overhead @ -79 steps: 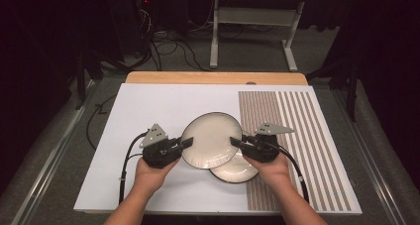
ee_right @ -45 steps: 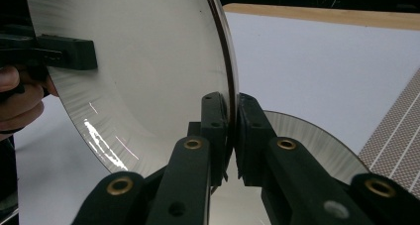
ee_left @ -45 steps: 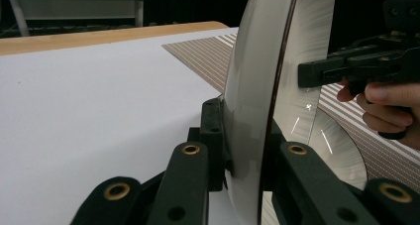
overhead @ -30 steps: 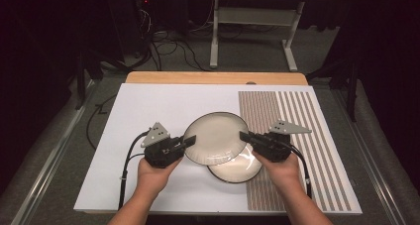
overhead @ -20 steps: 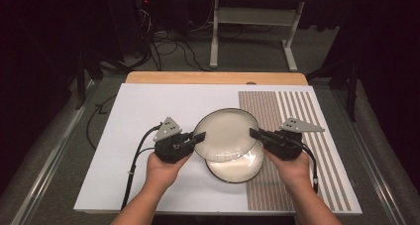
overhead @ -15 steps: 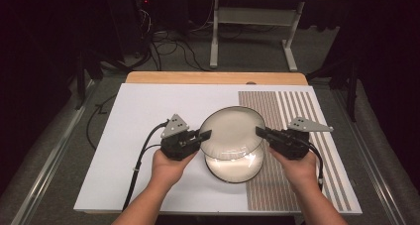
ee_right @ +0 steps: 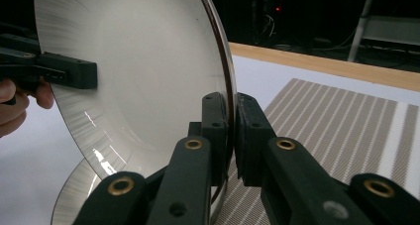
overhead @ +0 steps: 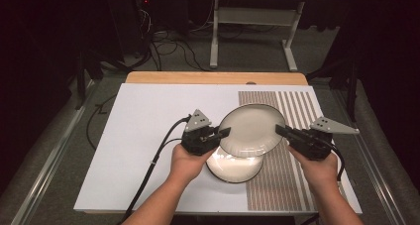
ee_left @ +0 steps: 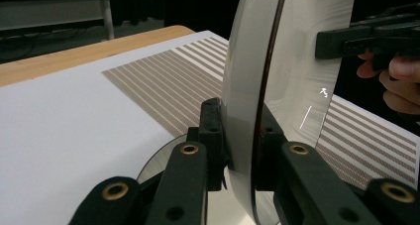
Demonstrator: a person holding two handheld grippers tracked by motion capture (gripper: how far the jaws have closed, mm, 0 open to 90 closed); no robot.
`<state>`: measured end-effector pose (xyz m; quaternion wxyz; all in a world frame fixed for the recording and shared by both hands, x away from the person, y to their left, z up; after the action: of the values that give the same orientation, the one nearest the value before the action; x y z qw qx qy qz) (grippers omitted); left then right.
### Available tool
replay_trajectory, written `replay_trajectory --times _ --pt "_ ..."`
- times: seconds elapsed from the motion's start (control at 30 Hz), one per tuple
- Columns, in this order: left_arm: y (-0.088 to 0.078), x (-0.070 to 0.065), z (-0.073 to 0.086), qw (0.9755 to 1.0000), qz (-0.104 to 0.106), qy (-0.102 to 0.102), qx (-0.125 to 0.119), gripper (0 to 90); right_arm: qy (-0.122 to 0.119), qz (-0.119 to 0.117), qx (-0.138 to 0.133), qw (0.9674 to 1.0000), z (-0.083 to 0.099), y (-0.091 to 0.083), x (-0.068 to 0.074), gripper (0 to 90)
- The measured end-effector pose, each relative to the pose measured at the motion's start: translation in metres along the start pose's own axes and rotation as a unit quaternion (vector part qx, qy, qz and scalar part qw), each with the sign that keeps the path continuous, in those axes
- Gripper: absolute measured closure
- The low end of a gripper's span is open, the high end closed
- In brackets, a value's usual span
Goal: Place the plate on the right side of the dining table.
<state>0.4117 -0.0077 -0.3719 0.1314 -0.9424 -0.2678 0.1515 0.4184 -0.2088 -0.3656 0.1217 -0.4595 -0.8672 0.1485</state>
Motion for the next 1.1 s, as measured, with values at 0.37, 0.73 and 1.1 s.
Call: replay_trajectory --times 0.37,0.73,1.1 --pt "0.037 -0.014 -0.005 0.9998 0.015 0.007 0.013 79.3 0.009 0.029 0.000 0.9995 0.009 -0.021 -0.031 86.7" --pt "0.072 -0.027 -0.007 0.9992 0.028 0.010 0.026 78.9 0.025 0.054 -0.004 0.9982 0.022 -0.039 -0.060 86.6" --pt "0.108 -0.037 -0.009 0.9982 0.033 0.014 0.048 78.4 0.054 0.078 -0.003 0.9955 0.036 -0.053 -0.089 86.4"
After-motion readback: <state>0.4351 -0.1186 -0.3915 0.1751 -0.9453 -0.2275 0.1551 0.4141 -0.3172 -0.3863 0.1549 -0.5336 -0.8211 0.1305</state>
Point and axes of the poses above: each handheld gripper's, and its own axes: y roughly forward along the jaws, z roughly out of its underside, x roughly to its left, the point moved 9 cm from there along y, roughly forward along the jaws, and after that the axes turned 8 degrees about z, right-handed, at the moved point
